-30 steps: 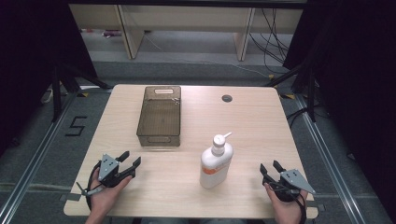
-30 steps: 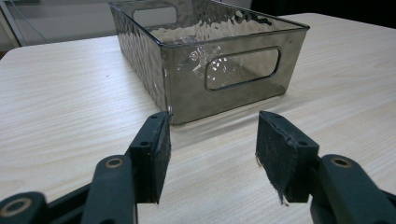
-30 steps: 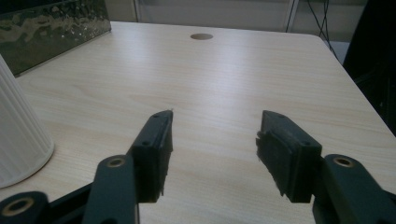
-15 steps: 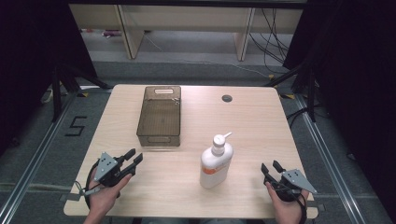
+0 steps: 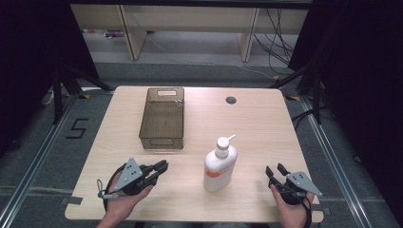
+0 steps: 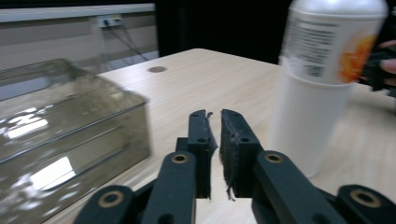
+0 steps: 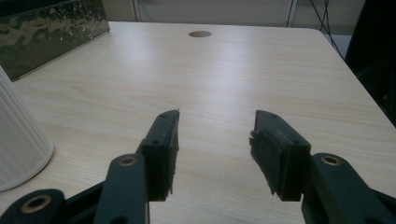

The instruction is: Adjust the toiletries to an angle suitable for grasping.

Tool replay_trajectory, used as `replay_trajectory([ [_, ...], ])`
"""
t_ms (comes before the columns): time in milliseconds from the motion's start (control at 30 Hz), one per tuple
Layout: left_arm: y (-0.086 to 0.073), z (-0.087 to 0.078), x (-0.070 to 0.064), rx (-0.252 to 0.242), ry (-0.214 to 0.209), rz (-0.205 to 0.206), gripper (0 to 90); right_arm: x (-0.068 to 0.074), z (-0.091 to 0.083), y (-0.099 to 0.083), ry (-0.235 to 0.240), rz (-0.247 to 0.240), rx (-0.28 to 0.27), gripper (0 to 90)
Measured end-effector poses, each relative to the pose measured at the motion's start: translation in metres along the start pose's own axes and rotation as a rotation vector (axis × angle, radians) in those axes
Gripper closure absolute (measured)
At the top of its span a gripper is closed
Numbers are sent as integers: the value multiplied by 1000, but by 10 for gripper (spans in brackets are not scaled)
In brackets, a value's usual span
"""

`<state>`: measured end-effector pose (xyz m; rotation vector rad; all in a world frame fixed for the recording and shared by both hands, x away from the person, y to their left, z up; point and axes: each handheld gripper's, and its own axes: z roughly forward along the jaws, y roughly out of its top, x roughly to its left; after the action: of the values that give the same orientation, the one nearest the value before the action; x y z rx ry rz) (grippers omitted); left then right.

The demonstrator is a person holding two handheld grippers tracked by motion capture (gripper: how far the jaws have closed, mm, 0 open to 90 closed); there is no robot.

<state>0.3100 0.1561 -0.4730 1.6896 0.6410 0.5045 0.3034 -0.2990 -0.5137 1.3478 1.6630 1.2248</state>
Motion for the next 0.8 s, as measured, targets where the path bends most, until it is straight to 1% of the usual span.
replay_trajectory([
  [33, 1, 4, -4, 1, -15, 1, 859, -1, 0, 1, 6, -14, 1, 515],
  [67, 2, 8, -8, 13, -36, 10, 868, 0, 0, 0, -4, -14, 3, 514],
  [100, 2, 8, -8, 13, -36, 10, 878, 0, 0, 0, -4, -14, 3, 514],
  [133, 4, 18, -16, 20, -73, 24, 889, 0, 0, 1, -13, -23, 6, 514],
  [167, 5, 22, -19, 22, -87, 29, 893, -1, 0, 1, -14, -28, 2, 514],
  [200, 8, 25, -23, 26, -103, 29, 895, 0, 0, 1, -8, -21, 3, 512],
  [233, 10, 30, -26, 11, -125, 28, 896, 0, 0, 1, -9, -18, 3, 512],
  [267, 12, 32, -30, 20, -133, 36, 897, 0, 0, 1, -12, -16, 6, 510],
  [300, 15, 35, -34, 19, -149, 43, 898, -1, -1, 1, -7, -18, 18, 509],
  [333, 17, 38, -37, 16, -164, 51, 899, 0, 0, 1, -11, -3, 10, 508],
  [367, 19, 40, -41, 19, -178, 64, 899, -2, 0, 1, -8, -11, 5, 508],
  [400, 21, 43, -44, 23, -189, 72, 899, -1, 1, 1, -7, -8, -3, 508],
  [433, 23, 46, -48, 21, -209, 79, 899, -1, 1, 1, -5, 2, 2, 509],
  [500, 26, 50, -54, 25, -226, 90, 899, 0, 0, 1, -9, -4, 9, 509],
  [533, 27, 54, -57, 11, -240, 90, 899, 0, 0, 1, -6, -5, 9, 509],
  [600, 30, 58, -61, 25, -253, 107, 898, 0, 0, 1, -6, -7, 8, 509],
  [633, 31, 60, -63, 22, -258, 116, 899, 0, 0, 1, -6, -8, 8, 509],
  [800, 32, 67, -72, 23, -267, 126, 899, 0, 0, 1, -7, -5, 12, 509],
])
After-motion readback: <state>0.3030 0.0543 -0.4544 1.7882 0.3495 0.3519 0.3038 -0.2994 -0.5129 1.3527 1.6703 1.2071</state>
